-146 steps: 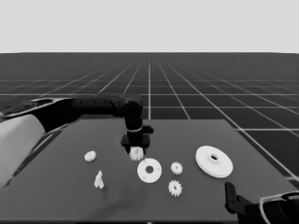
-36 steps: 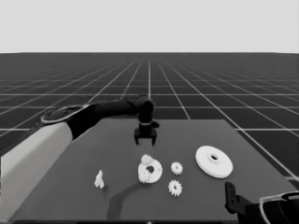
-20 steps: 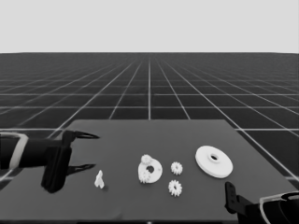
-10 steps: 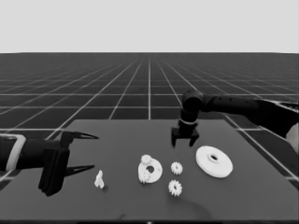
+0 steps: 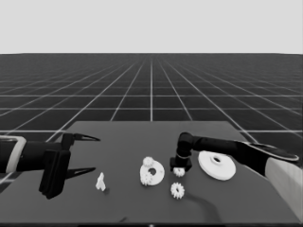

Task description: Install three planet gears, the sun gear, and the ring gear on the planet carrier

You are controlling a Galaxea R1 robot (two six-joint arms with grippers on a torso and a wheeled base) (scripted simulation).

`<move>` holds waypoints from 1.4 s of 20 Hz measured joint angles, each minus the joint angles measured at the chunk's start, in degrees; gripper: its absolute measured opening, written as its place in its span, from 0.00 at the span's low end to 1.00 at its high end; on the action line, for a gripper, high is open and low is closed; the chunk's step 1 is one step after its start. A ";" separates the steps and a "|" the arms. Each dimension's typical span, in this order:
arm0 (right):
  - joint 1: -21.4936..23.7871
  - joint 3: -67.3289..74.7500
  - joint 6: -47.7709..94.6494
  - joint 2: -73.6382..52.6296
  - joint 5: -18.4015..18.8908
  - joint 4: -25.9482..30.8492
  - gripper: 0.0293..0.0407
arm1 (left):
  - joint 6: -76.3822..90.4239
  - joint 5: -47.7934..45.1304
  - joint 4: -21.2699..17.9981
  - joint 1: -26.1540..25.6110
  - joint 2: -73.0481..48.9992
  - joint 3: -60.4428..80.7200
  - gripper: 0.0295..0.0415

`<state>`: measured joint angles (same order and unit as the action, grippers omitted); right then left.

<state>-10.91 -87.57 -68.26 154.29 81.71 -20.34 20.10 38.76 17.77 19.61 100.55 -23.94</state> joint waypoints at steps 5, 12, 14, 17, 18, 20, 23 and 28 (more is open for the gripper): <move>-0.09 -0.22 0.11 0.08 -0.11 -0.12 0.17 | 0.00 0.00 0.00 0.00 0.00 0.00 0.75; 5.92 8.88 -4.40 -3.09 5.16 7.14 0.17 | 0.00 0.00 0.00 0.00 0.00 0.00 0.75; 17.87 11.78 -6.16 -3.91 7.83 16.68 0.17 | 0.00 0.00 0.00 0.00 0.00 0.00 0.75; 22.62 10.32 -5.35 -3.39 8.65 20.88 0.17 | 0.00 0.00 0.00 0.00 0.00 0.00 0.75; 23.06 10.08 -5.20 -3.31 8.75 21.31 0.17 | 0.00 0.00 0.00 0.00 0.00 0.00 0.75; 23.43 9.83 -5.05 -3.23 8.84 21.70 0.17 | 0.00 0.00 0.00 0.00 0.00 0.00 0.75; 23.58 6.24 -10.63 5.76 8.69 21.92 0.17 | 0.00 0.00 0.00 0.00 0.00 0.00 0.75; 23.60 2.78 -12.09 10.93 8.64 21.98 0.17 | 0.00 0.00 0.00 0.00 0.00 0.00 0.75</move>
<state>12.69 -84.79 -80.36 165.22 90.34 1.64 20.10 38.76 17.77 19.61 100.55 -23.94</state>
